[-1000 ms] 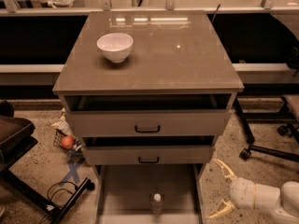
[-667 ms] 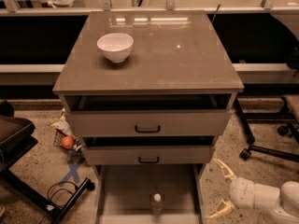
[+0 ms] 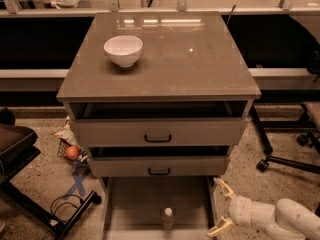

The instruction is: Pick water bottle from bottom drawer and place on counter

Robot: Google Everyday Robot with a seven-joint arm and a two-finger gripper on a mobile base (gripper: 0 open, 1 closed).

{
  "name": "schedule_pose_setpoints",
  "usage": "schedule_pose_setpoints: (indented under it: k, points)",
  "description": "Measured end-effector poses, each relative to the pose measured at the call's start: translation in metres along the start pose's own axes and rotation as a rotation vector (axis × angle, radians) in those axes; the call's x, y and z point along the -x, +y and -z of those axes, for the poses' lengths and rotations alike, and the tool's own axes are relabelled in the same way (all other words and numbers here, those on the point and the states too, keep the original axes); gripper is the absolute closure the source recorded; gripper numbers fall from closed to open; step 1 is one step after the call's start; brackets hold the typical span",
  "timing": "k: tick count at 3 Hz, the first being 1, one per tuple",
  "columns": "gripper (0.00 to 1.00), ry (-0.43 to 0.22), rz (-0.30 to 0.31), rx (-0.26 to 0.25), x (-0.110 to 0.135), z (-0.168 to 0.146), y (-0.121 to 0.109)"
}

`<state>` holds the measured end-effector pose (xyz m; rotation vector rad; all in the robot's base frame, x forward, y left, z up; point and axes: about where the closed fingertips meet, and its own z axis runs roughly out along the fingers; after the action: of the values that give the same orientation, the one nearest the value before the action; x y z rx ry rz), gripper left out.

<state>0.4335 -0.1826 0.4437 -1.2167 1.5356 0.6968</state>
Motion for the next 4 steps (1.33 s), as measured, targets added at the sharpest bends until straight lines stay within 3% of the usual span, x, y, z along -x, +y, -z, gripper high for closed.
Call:
schedule_pose_setpoints:
  k: [1,2,3,4]
  points:
    - [0.00,-0.041,-0.031,0.004,-0.038,-0.028,0.005]
    - [0.00,-0.078,-0.019,0.019,-0.064,-0.058,0.013]
    - [0.00,-0.094,-0.012,0.059,-0.077,-0.085,0.024]
    - [0.00,-0.096,-0.015,0.063,-0.078,-0.088,0.026]
